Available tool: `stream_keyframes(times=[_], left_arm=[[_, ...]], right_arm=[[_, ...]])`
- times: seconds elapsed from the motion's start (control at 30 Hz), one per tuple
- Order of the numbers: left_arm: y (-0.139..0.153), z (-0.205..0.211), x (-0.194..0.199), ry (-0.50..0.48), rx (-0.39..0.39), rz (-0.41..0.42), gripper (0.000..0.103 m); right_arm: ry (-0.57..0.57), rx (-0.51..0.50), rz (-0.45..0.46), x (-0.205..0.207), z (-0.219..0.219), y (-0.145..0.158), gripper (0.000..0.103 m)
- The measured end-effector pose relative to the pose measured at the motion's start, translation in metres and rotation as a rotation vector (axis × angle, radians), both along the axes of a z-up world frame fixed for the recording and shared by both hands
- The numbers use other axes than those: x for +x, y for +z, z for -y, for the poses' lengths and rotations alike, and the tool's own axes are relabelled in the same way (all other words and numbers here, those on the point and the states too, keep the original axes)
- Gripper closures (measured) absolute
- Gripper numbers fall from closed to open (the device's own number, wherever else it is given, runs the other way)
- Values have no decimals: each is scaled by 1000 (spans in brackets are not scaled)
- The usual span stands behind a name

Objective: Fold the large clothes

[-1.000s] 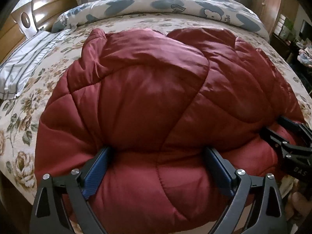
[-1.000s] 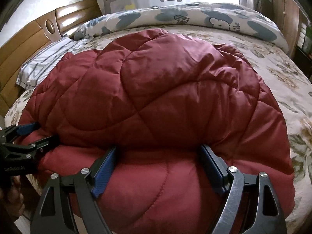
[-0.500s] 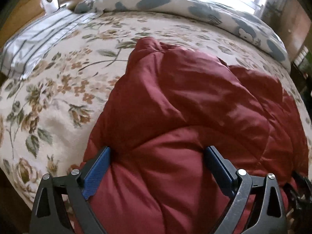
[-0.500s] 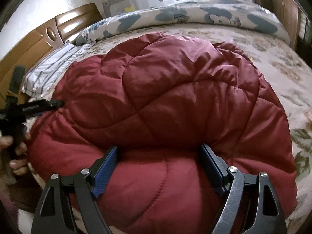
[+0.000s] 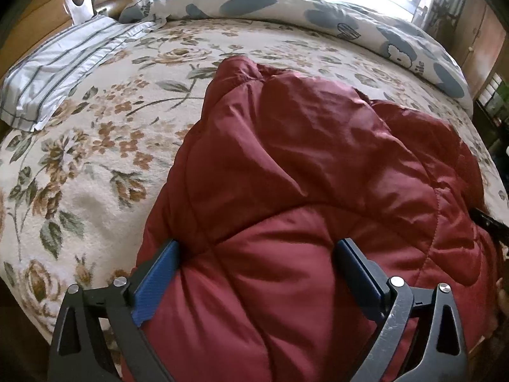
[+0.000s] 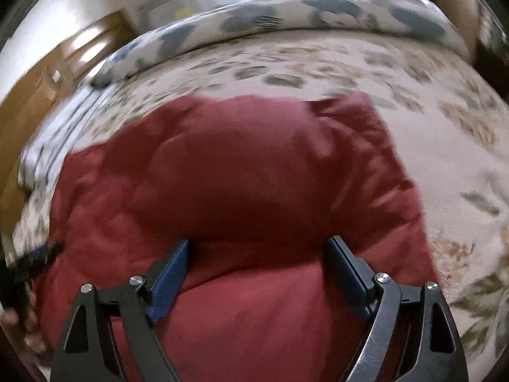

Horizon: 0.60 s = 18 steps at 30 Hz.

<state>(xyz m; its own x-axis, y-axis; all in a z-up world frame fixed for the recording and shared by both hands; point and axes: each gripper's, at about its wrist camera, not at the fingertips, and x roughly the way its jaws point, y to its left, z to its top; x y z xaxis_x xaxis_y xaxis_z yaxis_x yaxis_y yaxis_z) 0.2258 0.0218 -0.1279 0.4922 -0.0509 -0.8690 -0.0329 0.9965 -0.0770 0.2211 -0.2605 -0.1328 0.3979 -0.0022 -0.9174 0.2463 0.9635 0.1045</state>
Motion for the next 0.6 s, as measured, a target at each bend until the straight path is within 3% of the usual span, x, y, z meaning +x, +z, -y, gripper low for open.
stream_keyframes(times=[0.1,0.23,0.43,0.6], left_arm=[[2,0,-1,-2,-2,3,2],[18,-1,-19,1,-38,31,8],[45,3,-71,-54,-102,73,14],[46,11,-103,-88,-65,69,14]], right_arm=[[-55,63,17,-8,16,-4,17],[-31,10,20,-9,6,-2,17],[-36,23,31,-7,13,-3,17],[-20,6,121,-38,-2,33,16]])
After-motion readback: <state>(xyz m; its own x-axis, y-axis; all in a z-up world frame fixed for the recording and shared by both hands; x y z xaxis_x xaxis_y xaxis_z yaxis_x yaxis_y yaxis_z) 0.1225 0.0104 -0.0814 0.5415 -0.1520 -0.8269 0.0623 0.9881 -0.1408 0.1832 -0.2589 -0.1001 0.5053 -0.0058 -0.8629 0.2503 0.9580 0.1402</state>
